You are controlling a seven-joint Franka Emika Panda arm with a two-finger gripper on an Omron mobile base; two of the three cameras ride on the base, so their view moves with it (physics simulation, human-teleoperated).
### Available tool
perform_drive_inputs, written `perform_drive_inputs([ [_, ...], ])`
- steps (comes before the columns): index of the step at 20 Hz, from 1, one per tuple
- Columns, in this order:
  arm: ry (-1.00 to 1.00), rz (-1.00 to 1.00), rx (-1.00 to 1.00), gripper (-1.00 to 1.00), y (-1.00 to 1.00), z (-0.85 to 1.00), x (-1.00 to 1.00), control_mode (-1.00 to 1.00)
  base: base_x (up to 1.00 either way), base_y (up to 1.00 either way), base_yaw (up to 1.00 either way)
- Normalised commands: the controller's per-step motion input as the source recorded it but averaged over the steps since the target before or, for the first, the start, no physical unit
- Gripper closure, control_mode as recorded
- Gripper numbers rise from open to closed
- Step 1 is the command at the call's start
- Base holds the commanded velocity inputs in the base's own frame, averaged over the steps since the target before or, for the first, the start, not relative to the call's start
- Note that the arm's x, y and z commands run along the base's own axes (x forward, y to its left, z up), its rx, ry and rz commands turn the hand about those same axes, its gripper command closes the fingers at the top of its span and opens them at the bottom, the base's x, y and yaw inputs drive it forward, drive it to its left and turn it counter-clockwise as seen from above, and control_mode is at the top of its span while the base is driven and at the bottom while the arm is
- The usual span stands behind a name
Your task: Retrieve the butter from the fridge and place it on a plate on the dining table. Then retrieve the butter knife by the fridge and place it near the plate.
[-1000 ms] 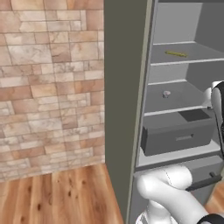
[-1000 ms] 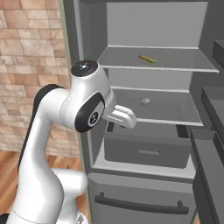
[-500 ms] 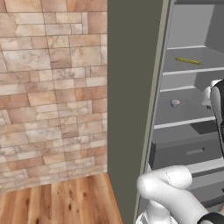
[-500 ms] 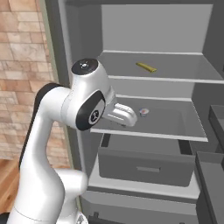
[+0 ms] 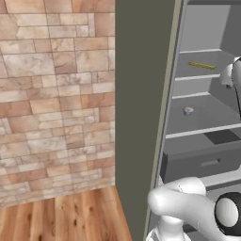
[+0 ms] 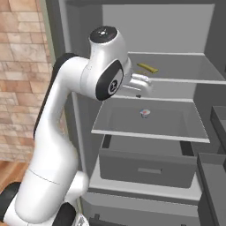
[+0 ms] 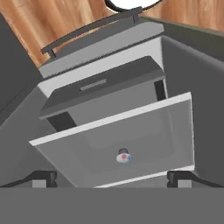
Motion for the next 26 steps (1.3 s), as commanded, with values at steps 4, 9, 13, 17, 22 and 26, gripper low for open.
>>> perform_drive_inputs([
  [4,-0.28,0.17,0.0,-1.0,-0.11,0.07,0.8,-1.0,0.0,0.0,0.0],
  [9,-0.25,0.15,0.0,-1.0,-0.06,-0.01,0.87,-1.0,0.0,0.0,0.0],
  [13,0.05,0.0,-0.01,-1.0,-0.24,0.03,0.96,-1.0,0.0,0.0,0.0],
  [17,0.18,0.0,0.0,-1.0,-0.34,0.04,0.95,-1.0,0.0,0.0,0.0],
  [22,0.05,0.05,0.0,-1.0,-0.5,0.0,0.74,-1.0,0.0,0.0,0.0],
  [26,0.0,0.08,0.0,-1.0,-0.67,-0.08,0.58,-1.0,0.0,0.0,0.0],
])
